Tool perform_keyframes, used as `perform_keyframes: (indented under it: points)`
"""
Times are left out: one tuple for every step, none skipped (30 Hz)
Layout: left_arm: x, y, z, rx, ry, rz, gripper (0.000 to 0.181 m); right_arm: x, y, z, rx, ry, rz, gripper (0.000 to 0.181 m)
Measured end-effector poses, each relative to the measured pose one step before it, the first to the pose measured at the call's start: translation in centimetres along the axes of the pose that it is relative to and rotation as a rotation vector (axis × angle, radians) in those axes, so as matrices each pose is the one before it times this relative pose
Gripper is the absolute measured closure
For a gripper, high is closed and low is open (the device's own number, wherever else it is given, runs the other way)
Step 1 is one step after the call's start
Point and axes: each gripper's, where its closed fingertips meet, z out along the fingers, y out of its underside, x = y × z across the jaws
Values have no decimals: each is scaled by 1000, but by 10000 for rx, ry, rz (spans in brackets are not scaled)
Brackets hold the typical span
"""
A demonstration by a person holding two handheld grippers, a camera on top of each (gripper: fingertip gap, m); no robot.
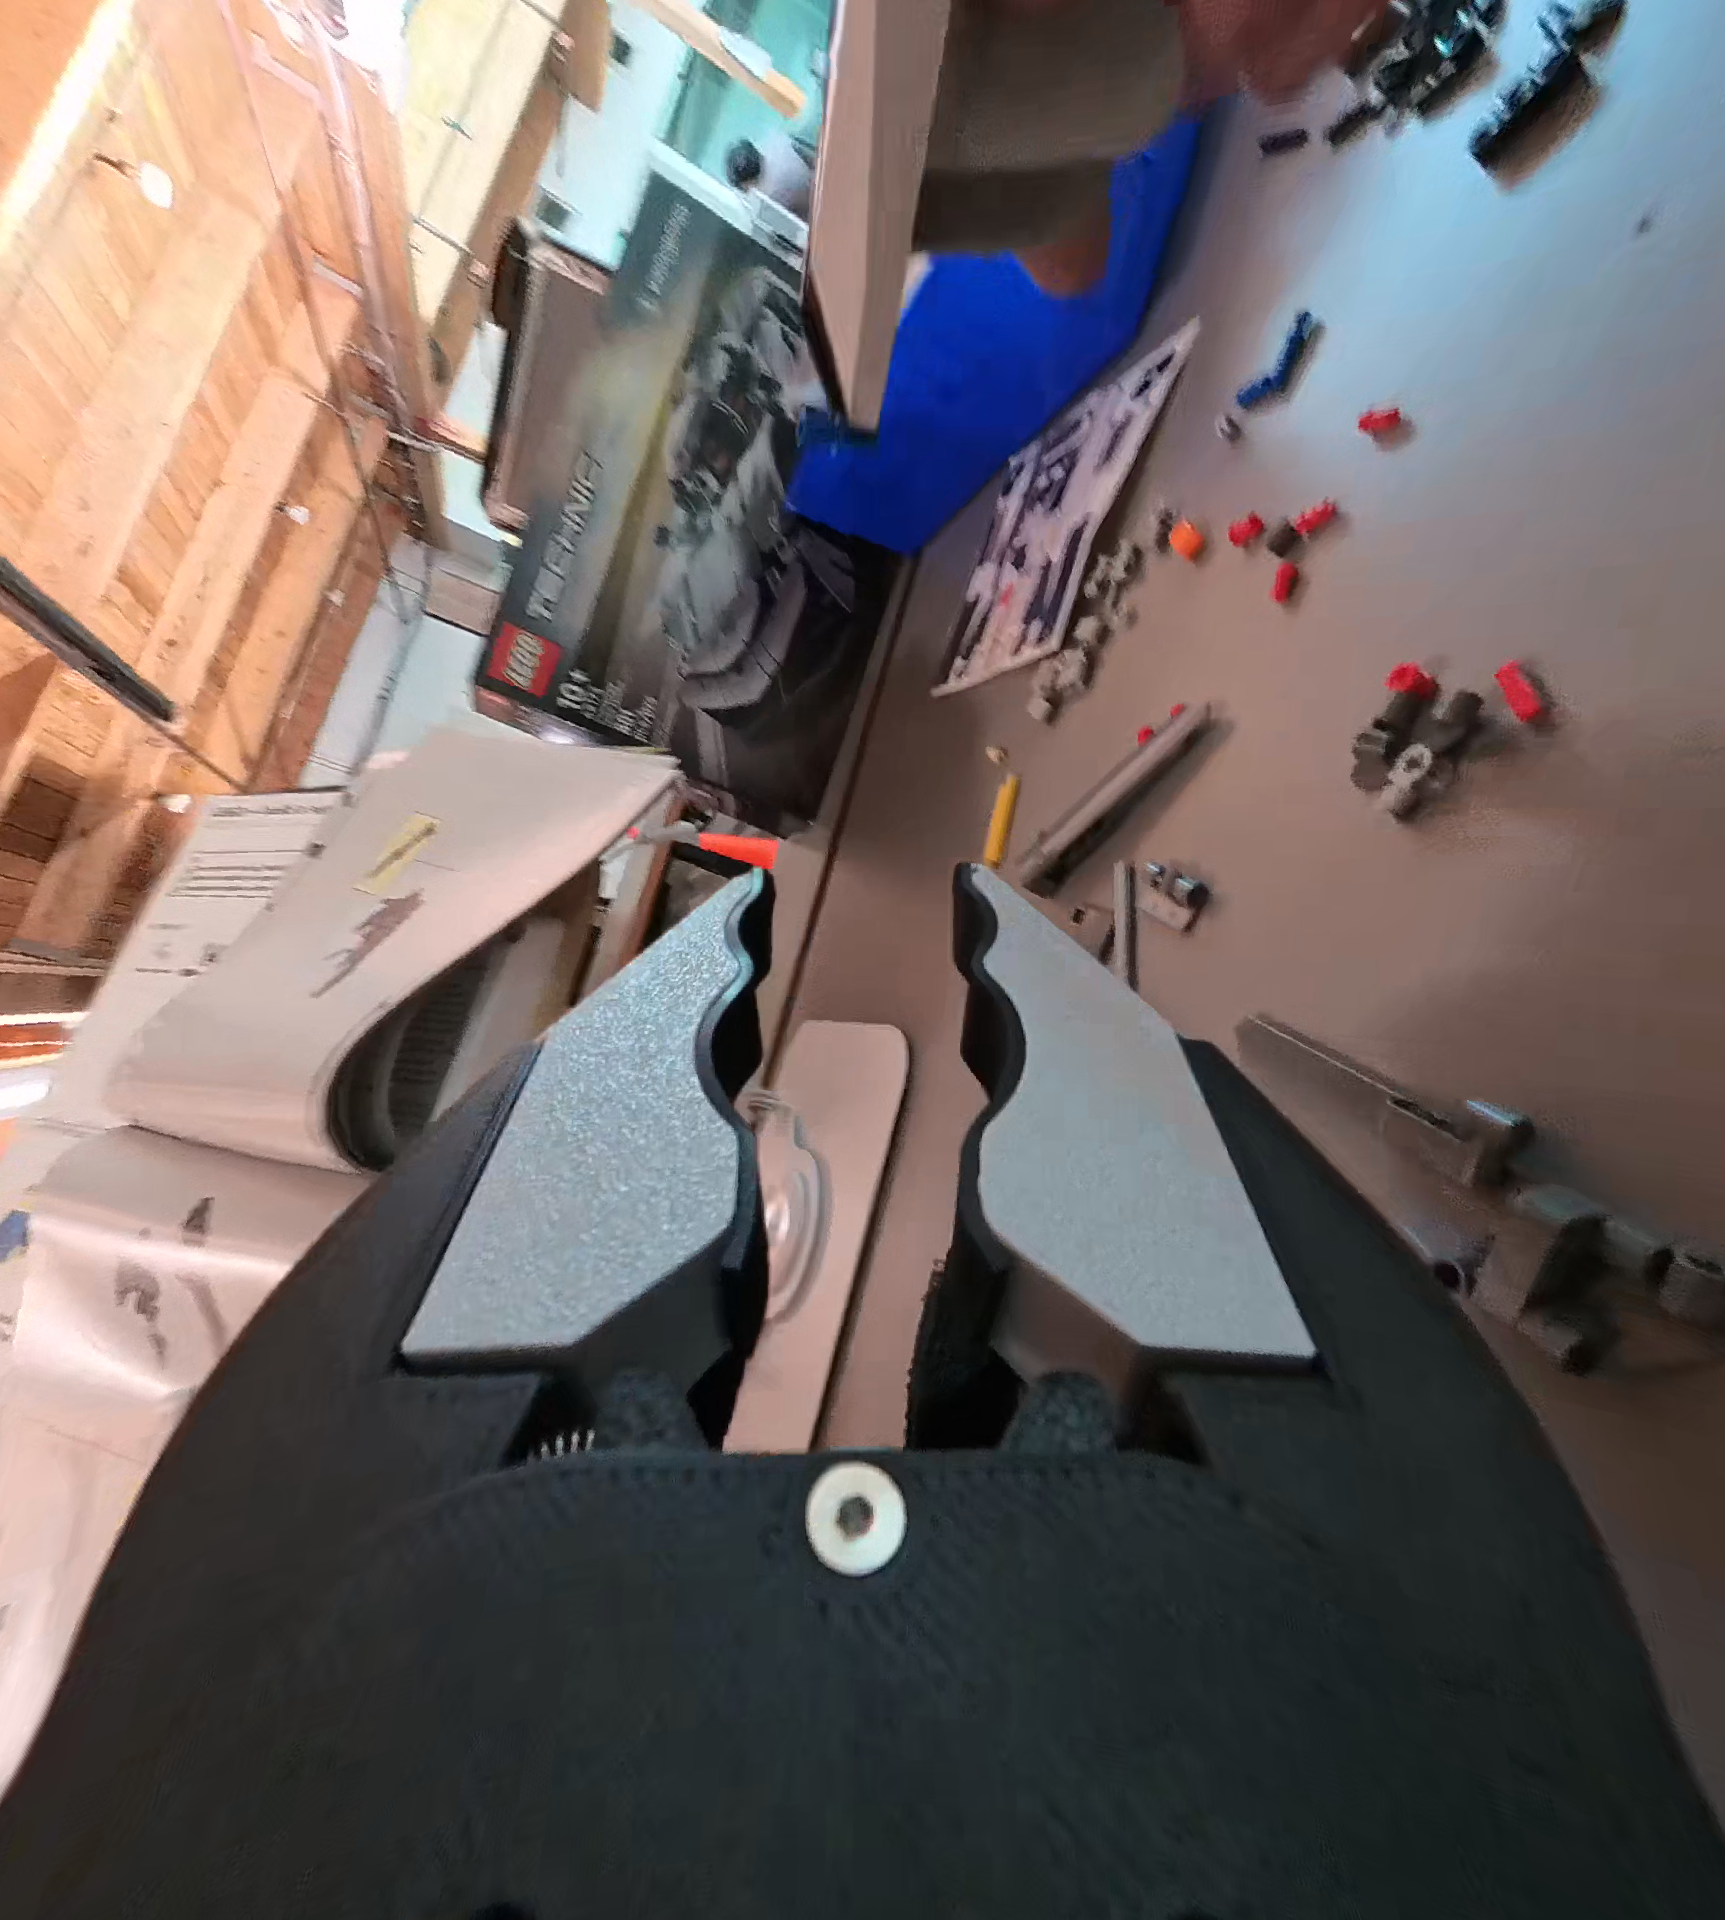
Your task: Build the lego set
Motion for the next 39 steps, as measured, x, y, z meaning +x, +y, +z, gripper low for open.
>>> perform_keyframes:
  points:
    - [-572, -375, -279, 176, -395, 25, 149, -1176, -954, 905, 614, -407, 252, 181]
    - [-545, -420, -315, 227, -337, 18, 150, -950, -823, 932, 613, -355, 327, 181]
    - [-490, -355, -287, 189, -247, -51, 150, -704, -534, 926, 493, -294, 376, 181]
    - [-547, -353, -275, 191, -248, -108, 150, -495, -231, 907, 356, -232, 321, 181]
    - [-484, -298, -244, 170, -193, -109, 150, -235, -15, 815, 252, -135, 272, 181]
    - [-442, -246, -197, 139, -162, -111, 149, 209, 213, 711, 122, 100, 232, 181]
    - [-250, -58, -92, 37, -30, -169, 151, 480, 387, 580, -6, 256, 148, 181]
    - [270, 525, 136, -265, 308, -85, 155, 445, 583, 529, -142, 252, 17, 181]
    - [-139, 955, 197, -432, 60, -64, 155, 454, 619, 437, -176, 275, -49, 181]
    - [-63, 719, 194, -256, 140, -248, 160, 609, 503, 325, -149, 308, 47, 181]
    - [706, 378, 269, -62, 634, -439, 162, 638, 544, 333, -233, 269, -13, 181]
    - [414, 476, 318, -49, 435, -455, 159, 767, 649, 328, -335, 375, -246, 181]
    - [-387, 583, 150, 23, 5, -187, 160, 697, 465, 152, -233, 362, -222, 181]
    - [-526, 672, -15, 7, 116, -247, 162, 230, 157, -81, -44, 27, 0, 181]
    - [66, 462, -106, 86, 641, -710, 161, 157, 34, -261, 25, -52, 92, 181]
    - [-207, 366, -109, 130, 452, -1050, 160, 365, 68, -323, 9, 99, -23, 181]
    - [-464, 461, -26, 24, 158, -783, 160, 417, -15, -359, 44, 145, -91, 181]
    - [-548, 572, 96, -163, -120, -243, 160, 286, -161, -384, 122, 77, 8, 181]
    - [-498, 453, 141, -197, -259, 41, 162, 187, -221, -387, 138, 78, 71, 181]
    - [-180, 138, 110, -74, -141, 19, 163, 84, -143, -402, 86, 107, -78, 181]
    - [171, -9, 87, -20, 64, 12, 163, -43, 12, -456, -22, 101, -158, 181]
    - [134, 44, 71, -96, 23, 125, 162, -249, 194, -538, -140, 43, -123, 181]
    - [-91, 35, 35, -98, -119, 166, 162, -504, 416, -571, -268, -19, -207, 172]
    - [-85, -106, 5, -1, -102, 127, 162, -738, 695, -535, -407, -16, -349, 161]
    - [5, -81, 67, -3, -38, 68, 162, -1137, 820, -461, -423, -81, -441, 153]
    - [38, 75, 147, -69, -20, 37, 162, -1590, 873, -311, -404, -220, -440, 149]
    - [119, 139, 204, -91, 9, 44, 162, -1886, 986, -48, -501, -338, -371, 146]
    - [218, 132, 230, -69, 50, 50, 162, -2146, 950, 229, -510, -447, -352, 143]
    - [217, 120, 224, -67, 27, 67, 162, -2327, 705, 521, -398, -485, -409, 142]
    - [233, 126, 210, -74, 28, 77, 162, -2125, 550, 905, -362, -341, -433, 141]
    - [245, 109, 169, -61, 37, 74, 162, -1698, 587, 1293, -448, -120, -438, 140]
    - [149, 69, 126, -43, -10, 78, 162, -1492, 584, 1527, -495, -74, -440, 138]
    - [94, 75, 78, -40, -33, 96, 162, -1202, 594, 1484, -523, -74, -355, 136]
    - [37, 73, 20, -32, -50, 71, 162, -591, 850, 1197, -653, 43, -235, 134]
    - [-4, 36, -35, 2, -41, 18, 162, 45, 779, 862, -520, 199, -100, 134]
    - [-2, -8, -68, 24, -21, -8, 162, 16, 373, 600, -172, 12, 69, 136]
    - [-34, -48, -79, 34, -30, 3, 162, -346, 182, 473, -27, -276, 189, 142]
    - [-66, -65, -84, 36, -35, 20, 163, -169, 61, 360, 10, -135, 174, 148]
    - [-56, -71, -70, 31, -23, 19, 163, 165, -125, 142, 70, 109, 99, 155]
